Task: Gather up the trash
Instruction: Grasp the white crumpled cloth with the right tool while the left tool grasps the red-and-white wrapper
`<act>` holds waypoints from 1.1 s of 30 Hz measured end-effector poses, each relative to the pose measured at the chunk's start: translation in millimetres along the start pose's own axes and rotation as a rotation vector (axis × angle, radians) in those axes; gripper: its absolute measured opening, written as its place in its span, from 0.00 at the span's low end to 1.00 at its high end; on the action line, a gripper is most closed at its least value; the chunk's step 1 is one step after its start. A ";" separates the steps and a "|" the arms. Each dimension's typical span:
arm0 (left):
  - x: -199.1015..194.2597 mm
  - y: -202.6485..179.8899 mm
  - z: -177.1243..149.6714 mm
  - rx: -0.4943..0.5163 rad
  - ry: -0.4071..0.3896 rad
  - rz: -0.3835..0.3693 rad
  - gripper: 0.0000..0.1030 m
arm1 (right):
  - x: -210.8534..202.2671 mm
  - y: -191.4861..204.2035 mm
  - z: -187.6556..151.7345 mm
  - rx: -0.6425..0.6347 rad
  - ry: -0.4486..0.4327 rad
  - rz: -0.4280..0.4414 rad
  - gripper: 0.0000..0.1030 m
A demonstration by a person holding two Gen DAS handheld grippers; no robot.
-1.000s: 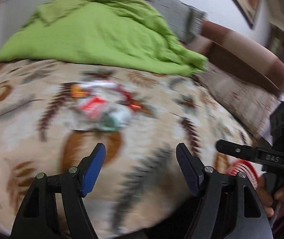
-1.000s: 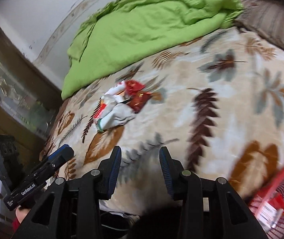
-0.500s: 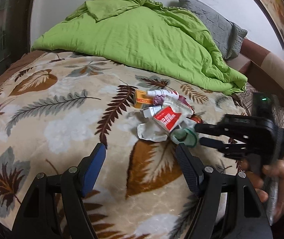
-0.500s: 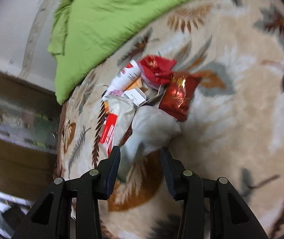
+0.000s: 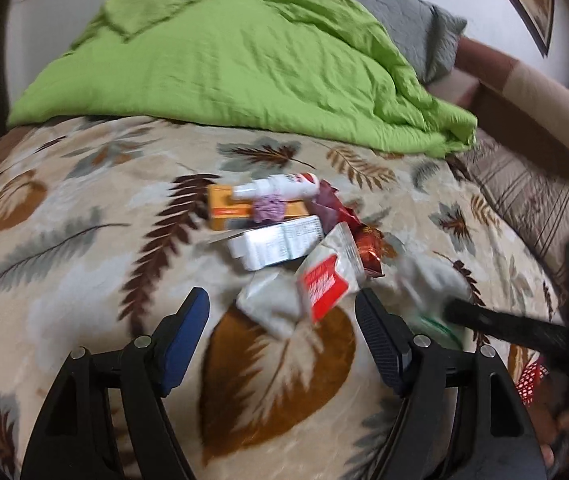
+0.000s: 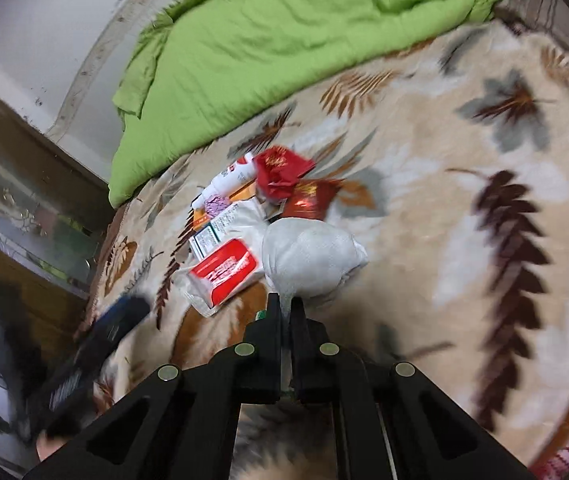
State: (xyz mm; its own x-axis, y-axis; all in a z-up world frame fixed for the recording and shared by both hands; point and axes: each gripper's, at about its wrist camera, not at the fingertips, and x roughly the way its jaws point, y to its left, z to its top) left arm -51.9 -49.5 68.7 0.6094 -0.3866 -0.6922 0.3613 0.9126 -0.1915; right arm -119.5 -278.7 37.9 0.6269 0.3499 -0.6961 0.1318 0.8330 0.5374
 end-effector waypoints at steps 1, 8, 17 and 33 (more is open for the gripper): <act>6.2 -3.9 2.6 0.013 0.009 -0.011 0.72 | -8.6 -4.4 -3.8 -0.006 -0.016 -0.006 0.04; 55.2 -41.5 8.9 0.156 0.081 -0.017 0.72 | -32.1 -13.5 -6.2 -0.016 -0.098 0.007 0.04; 80.7 -44.2 -6.7 0.349 0.087 0.189 0.72 | -33.1 -12.8 -5.6 -0.013 -0.115 0.045 0.04; 24.4 -0.9 -8.0 0.047 -0.055 0.117 0.40 | -38.9 6.1 -12.1 -0.097 -0.167 0.002 0.04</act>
State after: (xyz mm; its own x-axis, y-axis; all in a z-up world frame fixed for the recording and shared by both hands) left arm -43.0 -58.7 46.4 0.6865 -0.2861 -0.6685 0.3175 0.9450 -0.0784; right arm -152.4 -282.1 62.5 0.7468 0.2824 -0.6022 0.0612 0.8724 0.4849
